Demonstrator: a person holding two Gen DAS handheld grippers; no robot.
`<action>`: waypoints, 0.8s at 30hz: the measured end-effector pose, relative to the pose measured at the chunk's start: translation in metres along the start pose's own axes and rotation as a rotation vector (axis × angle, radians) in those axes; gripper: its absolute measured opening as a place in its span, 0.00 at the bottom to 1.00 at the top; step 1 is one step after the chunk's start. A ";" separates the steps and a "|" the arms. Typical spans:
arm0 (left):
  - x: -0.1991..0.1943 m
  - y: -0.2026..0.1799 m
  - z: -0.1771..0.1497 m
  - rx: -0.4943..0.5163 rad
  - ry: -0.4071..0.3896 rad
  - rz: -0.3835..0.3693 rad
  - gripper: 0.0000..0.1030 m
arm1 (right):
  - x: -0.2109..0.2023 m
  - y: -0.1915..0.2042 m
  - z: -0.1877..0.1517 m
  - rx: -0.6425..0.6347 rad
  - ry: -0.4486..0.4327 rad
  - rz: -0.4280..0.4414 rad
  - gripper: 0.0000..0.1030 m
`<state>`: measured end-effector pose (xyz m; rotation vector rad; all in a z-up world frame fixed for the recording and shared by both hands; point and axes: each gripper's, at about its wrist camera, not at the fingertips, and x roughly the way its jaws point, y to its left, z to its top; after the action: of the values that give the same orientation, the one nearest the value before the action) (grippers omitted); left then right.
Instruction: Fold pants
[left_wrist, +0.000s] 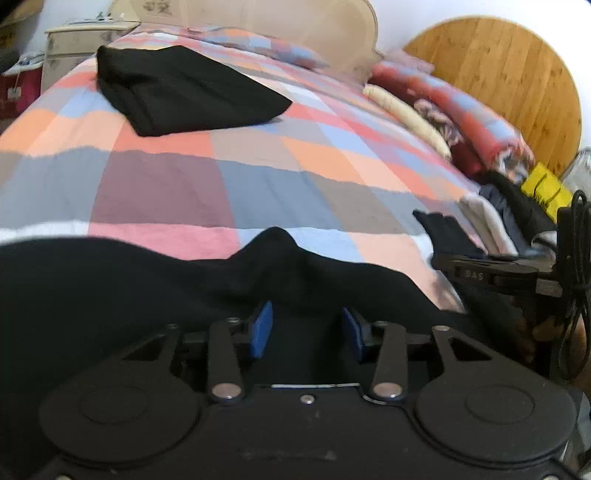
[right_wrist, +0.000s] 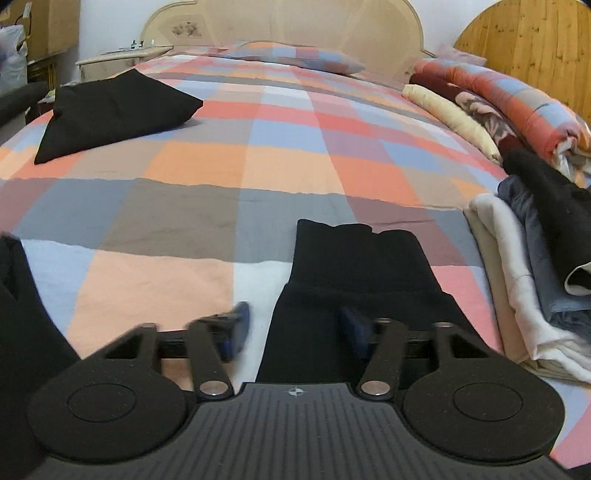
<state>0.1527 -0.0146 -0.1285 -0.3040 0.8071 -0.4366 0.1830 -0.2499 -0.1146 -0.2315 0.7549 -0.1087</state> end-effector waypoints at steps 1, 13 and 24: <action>-0.001 0.003 0.000 -0.016 0.000 0.003 0.31 | -0.001 -0.006 0.002 0.026 0.001 0.023 0.14; -0.004 -0.006 0.008 -0.022 0.013 0.078 0.23 | -0.206 -0.142 -0.053 0.383 -0.470 -0.027 0.02; -0.063 -0.053 -0.017 0.128 0.042 -0.033 0.47 | -0.201 -0.239 -0.238 0.929 -0.241 -0.082 0.26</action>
<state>0.0880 -0.0320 -0.0777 -0.1895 0.8121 -0.5243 -0.1306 -0.4854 -0.0893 0.6009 0.3938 -0.4842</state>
